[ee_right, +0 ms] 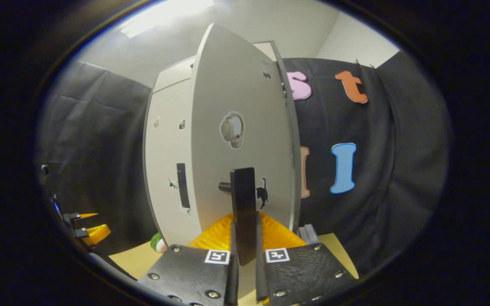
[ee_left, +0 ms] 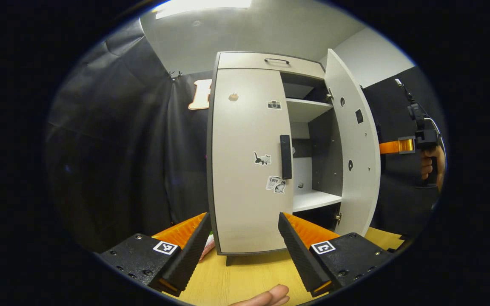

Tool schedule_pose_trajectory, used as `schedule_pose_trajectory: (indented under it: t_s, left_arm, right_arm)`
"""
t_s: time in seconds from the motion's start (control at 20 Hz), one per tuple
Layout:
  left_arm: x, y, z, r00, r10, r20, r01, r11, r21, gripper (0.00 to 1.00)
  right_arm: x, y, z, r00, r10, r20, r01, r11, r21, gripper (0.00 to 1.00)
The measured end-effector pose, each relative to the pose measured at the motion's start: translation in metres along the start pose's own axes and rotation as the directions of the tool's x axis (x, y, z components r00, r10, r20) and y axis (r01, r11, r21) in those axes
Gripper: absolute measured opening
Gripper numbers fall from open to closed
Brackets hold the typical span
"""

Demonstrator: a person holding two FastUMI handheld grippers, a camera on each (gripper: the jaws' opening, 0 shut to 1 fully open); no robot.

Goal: Open the right door of the double-door shoe cabinet with the right hand, and open the left door with the left hand.

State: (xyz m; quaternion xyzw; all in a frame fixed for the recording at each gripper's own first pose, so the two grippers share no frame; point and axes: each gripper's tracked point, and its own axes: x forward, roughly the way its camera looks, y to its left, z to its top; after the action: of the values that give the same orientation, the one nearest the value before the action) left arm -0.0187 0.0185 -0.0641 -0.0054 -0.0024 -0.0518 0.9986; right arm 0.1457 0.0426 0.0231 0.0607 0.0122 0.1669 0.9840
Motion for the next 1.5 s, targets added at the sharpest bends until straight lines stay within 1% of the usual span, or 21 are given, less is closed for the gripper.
schedule_pose_trajectory:
  t_s: [0.05,0.1,0.15,0.25,0.3,0.35,0.4,0.45,0.55,0.6,0.65,0.7,0.8,0.95,1.1,1.2,1.25,1.3,1.4,1.45,1.5]
  left_arm:
    - [0.001,-0.005,-0.001,1.0,-0.006,-0.003,0.006,1.0,-0.003,0.98]
    - [0.003,-0.012,-0.002,1.0,-0.016,-0.006,0.016,1.0,-0.007,0.98]
    - [0.004,-0.018,-0.002,1.0,-0.024,-0.009,0.024,1.0,-0.01,0.98]
    - [0.007,-0.028,-0.004,0.999,-0.036,-0.013,0.036,0.999,-0.009,0.98]
    - [0.01,-0.032,-0.005,0.999,-0.038,-0.016,0.038,0.999,-0.005,0.98]
    - [0.013,-0.036,-0.005,0.999,-0.037,-0.019,0.037,0.999,-0.001,0.98]
    - [0.016,-0.038,-0.005,0.999,-0.037,-0.02,0.037,0.999,0.0,0.98]
    - [0.018,-0.041,-0.005,0.999,-0.036,-0.025,0.036,0.999,0.0,0.98]
    - [0.028,-0.05,-0.008,0.999,-0.028,-0.042,0.028,1.0,0.001,0.98]
    - [0.03,-0.05,-0.008,0.998,-0.025,-0.051,0.025,1.0,0.0,0.98]
    - [0.033,-0.053,-0.009,0.998,-0.024,-0.059,0.024,1.0,0.001,0.98]
    - [0.037,-0.059,-0.009,0.998,-0.023,-0.064,0.024,1.0,0.004,0.98]
    - [0.041,-0.062,-0.008,0.997,-0.02,-0.072,0.021,1.0,0.005,0.98]
    - [0.051,-0.073,-0.006,0.997,-0.025,-0.076,0.025,1.0,-0.002,0.98]
    - [0.064,-0.076,-0.004,0.997,-0.016,-0.079,0.017,1.0,0.008,0.98]
    - [0.072,-0.075,-0.003,0.996,-0.006,-0.087,0.007,1.0,0.002,0.98]
    - [0.076,-0.074,-0.004,0.996,-0.003,-0.093,0.002,1.0,-0.006,0.98]
    - [0.082,-0.073,-0.004,0.995,0.001,-0.098,-0.002,1.0,-0.017,0.97]
    - [0.091,-0.073,-0.003,0.995,0.0,-0.101,-0.004,0.999,-0.039,0.98]
    - [0.094,-0.072,-0.004,0.994,0.0,-0.105,-0.005,0.999,-0.044,0.98]
    - [0.097,-0.071,-0.004,0.994,0.006,-0.108,-0.01,0.999,-0.042,0.98]
  right_arm:
    - [-0.003,-0.007,0.001,1.0,-0.011,0.001,0.011,1.0,0.0,0.16]
    - [-0.006,-0.017,0.002,1.0,-0.022,0.005,0.022,1.0,0.005,0.07]
    - [-0.009,-0.028,0.003,0.999,-0.038,0.008,0.037,0.999,0.01,0.08]
    - [-0.014,-0.066,0.005,0.995,-0.104,0.011,0.103,0.994,0.032,0.08]
    - [-0.011,-0.092,0.005,0.986,-0.164,-0.001,0.164,0.986,0.039,0.08]
    - [-0.015,-0.088,0.008,0.996,-0.089,-0.005,0.089,0.991,0.095,0.01]
    - [-0.009,-0.084,0.004,1.0,-0.009,-0.017,0.012,0.987,0.157,0.01]
    - [-0.006,-0.085,0.002,1.0,-0.003,-0.009,0.004,0.986,0.165,0.01]
    - [-0.009,-0.088,0.007,1.0,-0.009,0.013,0.008,0.996,0.087,0.0]
    - [-0.01,-0.092,0.009,0.999,-0.04,0.024,0.039,0.998,0.05,0.01]
    - [-0.012,-0.091,0.007,0.999,-0.042,0.026,0.041,0.999,0.034,0.01]
    - [-0.012,-0.085,0.004,1.0,-0.018,0.02,0.017,0.999,0.033,0.01]
    - [-0.013,-0.089,0.003,0.999,-0.029,0.02,0.028,0.999,0.018,0.01]
    - [-0.014,-0.087,0.003,0.999,0.028,0.025,-0.029,0.998,0.052,0.01]
    - [-0.015,-0.09,0.0,0.999,0.034,0.04,-0.037,0.996,0.076,0.01]
    - [-0.028,-0.096,-0.005,0.999,0.016,0.038,-0.018,0.999,0.045,0.1]
    - [-0.033,-0.11,-0.004,0.996,-0.046,0.071,0.045,0.999,0.009,0.21]
    - [-0.045,-0.125,0.003,0.987,-0.116,0.113,0.119,0.993,-0.023,0.44]
    - [-0.078,-0.131,0.017,0.975,-0.154,0.158,0.166,0.984,-0.071,0.92]
    - [-0.074,-0.134,0.009,0.97,-0.173,0.17,0.188,0.979,-0.079,0.97]
    - [-0.083,-0.138,0.009,0.964,-0.199,0.174,0.214,0.974,-0.069,0.99]
